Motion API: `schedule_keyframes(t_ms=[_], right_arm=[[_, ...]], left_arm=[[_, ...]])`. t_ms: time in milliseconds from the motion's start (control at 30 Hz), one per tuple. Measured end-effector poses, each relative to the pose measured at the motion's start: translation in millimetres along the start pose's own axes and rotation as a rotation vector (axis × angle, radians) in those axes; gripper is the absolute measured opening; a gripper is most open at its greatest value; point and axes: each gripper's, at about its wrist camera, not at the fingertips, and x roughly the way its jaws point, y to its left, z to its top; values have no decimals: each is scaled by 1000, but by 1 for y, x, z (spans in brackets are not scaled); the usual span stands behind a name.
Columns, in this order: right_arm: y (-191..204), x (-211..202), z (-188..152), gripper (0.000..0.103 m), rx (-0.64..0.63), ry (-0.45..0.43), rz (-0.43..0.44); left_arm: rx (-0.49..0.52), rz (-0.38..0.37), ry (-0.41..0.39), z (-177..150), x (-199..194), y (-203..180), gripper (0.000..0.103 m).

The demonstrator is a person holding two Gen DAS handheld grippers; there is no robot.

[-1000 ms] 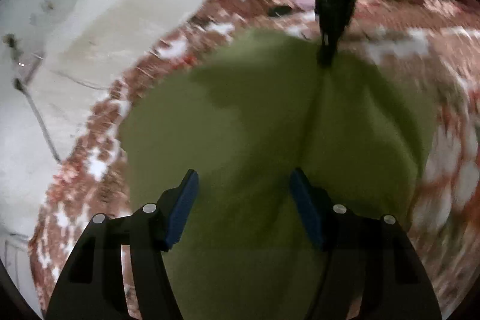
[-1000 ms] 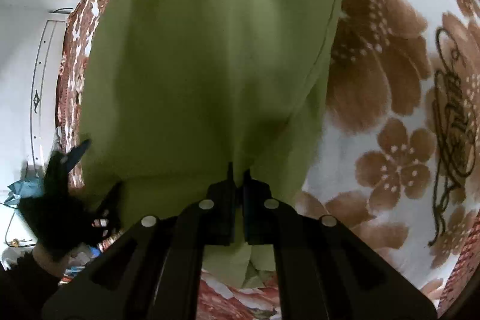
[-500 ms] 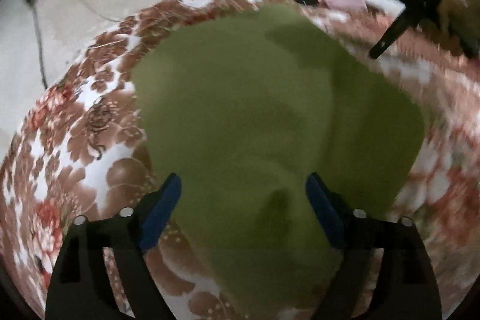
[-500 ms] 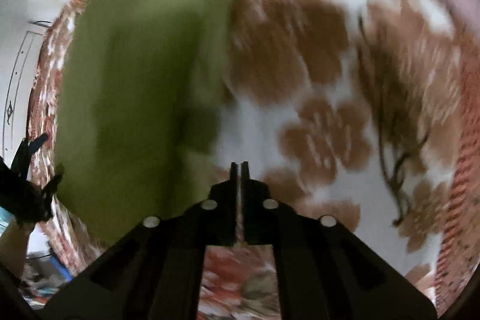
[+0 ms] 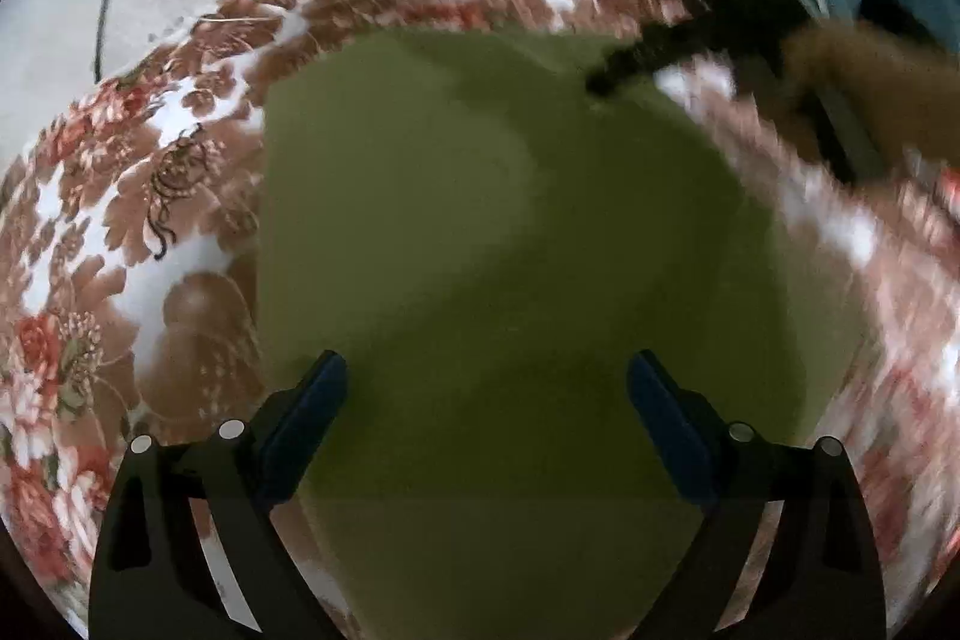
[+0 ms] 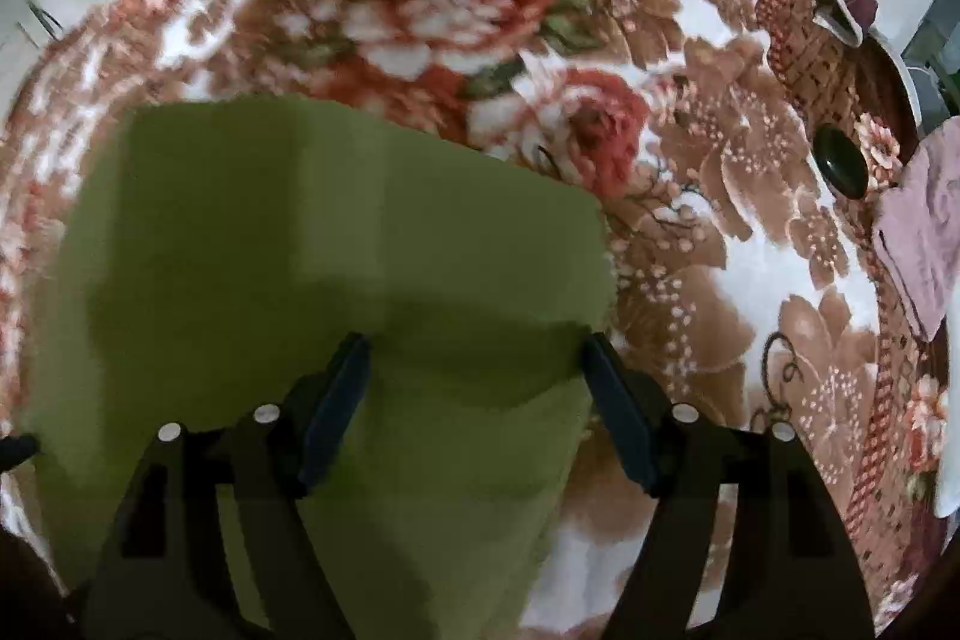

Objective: Fold large clothes

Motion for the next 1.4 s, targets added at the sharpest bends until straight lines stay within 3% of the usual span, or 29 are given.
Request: schedule_keyframes(t_ms=[67,233,333,400,467,567,633,733,833,933,1033,1133,1233,1267,1333,1400], right_arm=[[-8,14,-1,79,-7,17,-3],[-35,32,-4,86,0,24,-11],[-34,26,-3,86,-69,0,-46],[-38,16,-2,86,-50,-16,-72],[-42,-7,-4,86,-7,-45,-93],[-19,-53,-18,86,-69,-149,-105],[-5,-72,-31,87,-49,-179,-58],[14,-81,-58,87,38,-137,33],[28,-75,-98,87,93,-93,27],[33,-57,-134,87,94,-40,42],[33,-53,-160,87,44,-73,26],[18,-43,-187,88,42,-35,-12],[-4,-39,-212,88,93,1,20],[-5,-43,-216,88,71,-1,-12],[-11,-49,-223,87,77,14,-33],[-28,-59,-224,87,160,15,8]], left_arm=[[88,63,0,-17,6,-11,93],[115,64,-1,-32,-3,-8,93],[134,57,28,-34,-16,-7,94],[96,23,36,-28,-29,3,93],[14,-8,-24,-7,-53,24,94],[-110,-35,-82,37,-61,61,96],[-212,-58,-102,75,-45,89,96],[-294,-84,-85,118,-5,110,96],[-346,-113,-16,147,40,124,96],[-338,-106,106,157,88,134,96],[-314,-53,169,149,119,144,99],[-384,-71,161,146,126,169,99],[-351,-67,167,144,128,171,99],[-348,-55,161,144,126,172,99],[-354,-20,142,144,112,173,99],[-391,-10,121,140,92,177,96]])
